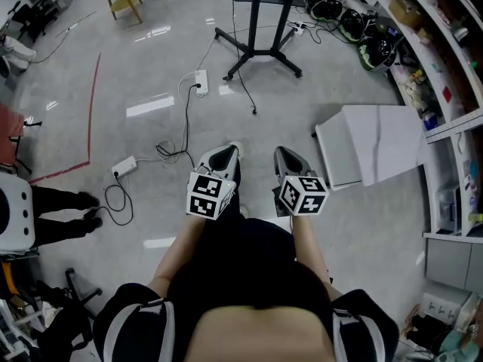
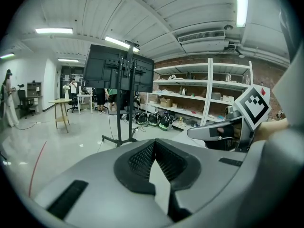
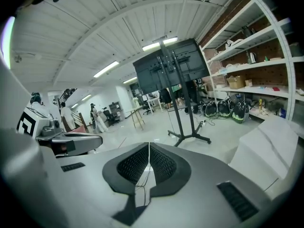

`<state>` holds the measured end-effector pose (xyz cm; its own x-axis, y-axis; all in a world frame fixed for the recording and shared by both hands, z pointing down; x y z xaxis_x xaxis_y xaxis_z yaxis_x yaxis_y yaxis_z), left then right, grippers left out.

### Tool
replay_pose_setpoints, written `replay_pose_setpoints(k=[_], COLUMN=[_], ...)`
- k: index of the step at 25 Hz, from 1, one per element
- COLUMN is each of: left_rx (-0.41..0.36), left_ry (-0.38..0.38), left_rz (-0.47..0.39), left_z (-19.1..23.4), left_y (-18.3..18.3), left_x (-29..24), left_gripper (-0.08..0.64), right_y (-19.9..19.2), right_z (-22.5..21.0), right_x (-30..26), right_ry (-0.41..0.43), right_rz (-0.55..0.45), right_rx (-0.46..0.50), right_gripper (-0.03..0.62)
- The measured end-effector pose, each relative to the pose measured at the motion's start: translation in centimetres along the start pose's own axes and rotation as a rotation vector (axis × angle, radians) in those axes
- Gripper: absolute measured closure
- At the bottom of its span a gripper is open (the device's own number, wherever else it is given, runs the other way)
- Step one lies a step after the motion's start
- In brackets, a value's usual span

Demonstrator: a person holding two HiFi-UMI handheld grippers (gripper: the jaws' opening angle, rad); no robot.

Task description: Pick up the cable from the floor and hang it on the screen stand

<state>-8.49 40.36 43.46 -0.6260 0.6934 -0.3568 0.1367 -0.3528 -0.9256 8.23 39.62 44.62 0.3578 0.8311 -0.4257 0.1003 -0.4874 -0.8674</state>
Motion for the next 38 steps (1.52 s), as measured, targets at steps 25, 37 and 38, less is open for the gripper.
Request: replay_pose_setpoints(k=[25,37,38], left_rx=[0.037,0.032,0.034], left_ry=[-0.06,-0.054,-0.056], left_rz=[0.004,0.014,0.021], left_z=[12.8,21.3,21.8], left_y=[7.0,11.4,11.6], left_x=[-14.5,-21.8,-22.3], left_gripper=[0.552,0.552,0.552], right_y=[9.0,15.4,15.8], right_z=[-4.5,-6.5,-6.7], right_x=[-16.3,-26.7,-27.5], right_ry=[-0.034,-0.02,-0.02], right_rz=[0.041,0.041,0.043], right_rx=[-0.015,-0.011,-0.011], right_gripper=[0.568,0.568,0.568])
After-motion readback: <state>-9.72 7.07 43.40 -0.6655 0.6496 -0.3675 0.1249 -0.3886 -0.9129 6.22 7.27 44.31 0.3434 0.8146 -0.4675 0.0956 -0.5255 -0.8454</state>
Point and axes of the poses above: the fingertips, and each gripper's own axes: x backward along the fingers, z to its left, y out of its top, the point moved 5 cm from there along x, backward along the fingers, and after that the axes turned 5 degrees about -y, right-handed, at the moved point
